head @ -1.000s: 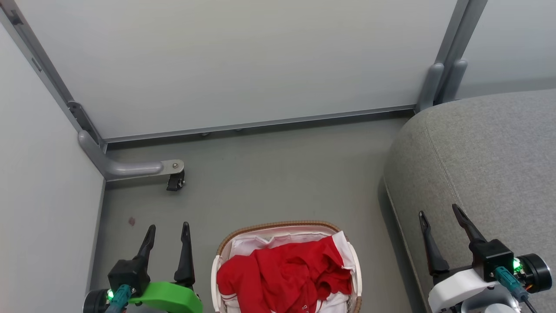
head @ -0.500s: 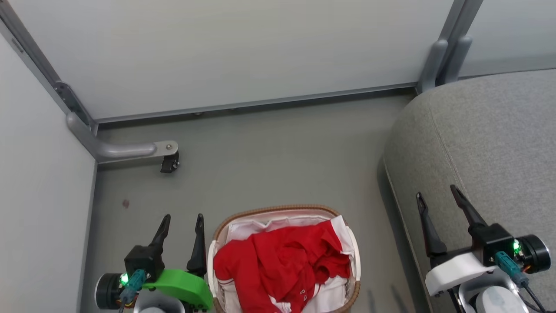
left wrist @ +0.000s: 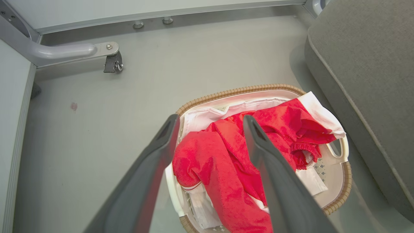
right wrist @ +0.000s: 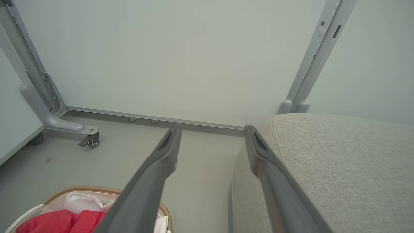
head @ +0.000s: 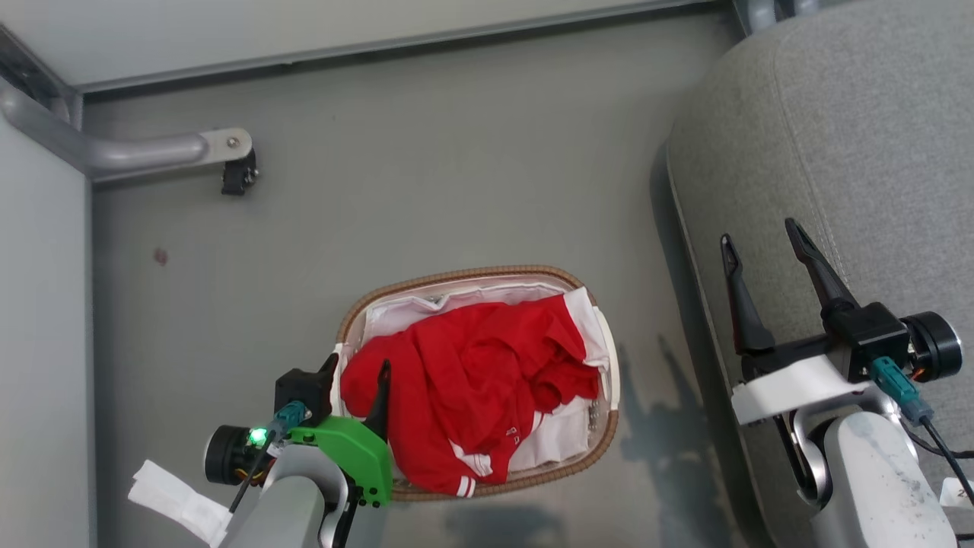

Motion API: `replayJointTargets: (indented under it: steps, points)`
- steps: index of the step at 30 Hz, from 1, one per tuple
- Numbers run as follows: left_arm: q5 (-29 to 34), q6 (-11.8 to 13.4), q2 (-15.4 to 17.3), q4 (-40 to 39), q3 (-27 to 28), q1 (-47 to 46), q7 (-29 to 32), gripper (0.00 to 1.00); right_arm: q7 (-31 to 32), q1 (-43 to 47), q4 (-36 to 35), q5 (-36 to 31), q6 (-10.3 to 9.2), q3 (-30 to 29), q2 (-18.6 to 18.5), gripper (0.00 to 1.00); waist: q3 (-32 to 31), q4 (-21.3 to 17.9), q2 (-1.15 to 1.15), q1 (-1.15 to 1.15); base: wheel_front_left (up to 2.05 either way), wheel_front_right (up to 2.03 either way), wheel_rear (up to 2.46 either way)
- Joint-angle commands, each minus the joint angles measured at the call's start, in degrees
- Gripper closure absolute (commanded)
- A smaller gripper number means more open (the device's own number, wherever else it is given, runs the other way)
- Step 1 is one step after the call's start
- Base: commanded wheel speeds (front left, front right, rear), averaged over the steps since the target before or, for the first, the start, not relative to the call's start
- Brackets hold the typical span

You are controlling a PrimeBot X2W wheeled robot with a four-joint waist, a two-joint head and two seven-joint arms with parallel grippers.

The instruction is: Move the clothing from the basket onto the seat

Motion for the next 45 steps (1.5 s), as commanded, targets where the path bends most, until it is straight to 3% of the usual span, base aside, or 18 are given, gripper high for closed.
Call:
replayJointTargets:
  steps: [1, 11, 14, 26, 27, 28, 29, 37, 45]
  points:
    - [-0.51, -0.34, 0.37, 2.07, -0.83, -2.01, -0.01, 0.0, -0.3, -1.47, -0.27, 0.4, 0.0, 0.09, -0.23, 0.0, 7.61, -3.01, 0.0, 0.0, 0.0, 0.0, 0.0]
    - [-5.58, -1.05, 0.38, 16.31, -6.31, -8.76, 0.84, 0.0, -0.29, -4.87, -0.38, 1.62, 0.0, 2.01, -0.21, 0.0, 13.03, -5.42, 0.0, 0.0, 0.0, 0.0, 0.0]
    - [-6.76, -0.12, 0.38, 20.68, -8.16, -12.84, 2.46, 0.0, -0.3, -7.21, -1.11, 2.02, 0.0, 3.16, -0.2, 0.0, 17.03, -6.59, 0.0, 0.0, 0.0, 0.0, 0.0]
    - [-7.93, 1.94, 0.41, 25.21, -8.78, -17.38, 6.33, 0.0, -0.3, -10.16, -1.16, 3.24, 0.0, 5.15, -0.2, 0.0, 21.47, -8.11, 0.0, 0.0, 0.0, 0.0, 0.0]
    - [-8.34, 1.84, 0.41, 25.41, -8.63, -17.42, 6.85, 0.53, -0.3, -10.11, -1.06, 3.34, 0.0, 5.26, -0.21, 0.0, 21.47, -8.2, 0.0, 0.0, 0.0, 0.0, 0.0]
    - [-8.44, 1.83, 0.41, 25.55, -8.63, -17.41, 7.08, 0.71, -0.3, -10.12, -0.97, 3.46, 0.0, 5.37, -0.2, 0.0, 21.43, -8.28, 0.0, 0.0, 0.0, 0.0, 0.0]
    - [-8.67, 1.78, 0.41, 25.66, -8.66, -17.37, 7.45, 1.0, -0.3, -10.16, -0.89, 3.56, 0.0, 5.47, -0.2, 0.0, 21.36, -8.38, 0.0, 0.0, 0.0, 0.0, 0.0]
    - [-10.23, 0.98, 0.39, 25.94, -9.21, -16.3, 6.51, 1.0, -0.3, -9.51, -0.2, 3.5, 0.0, 5.29, -0.2, 0.0, 19.23, -8.31, 0.0, 0.0, 0.0, 0.0, 0.0]
    - [-11.31, 0.34, 0.38, 24.89, -10.88, -13.84, 3.0, 1.0, -0.3, -6.77, 1.1, 2.31, 0.0, 4.82, -0.21, 0.0, 12.65, -6.64, 0.0, 0.0, 0.0, 0.0, 0.0]
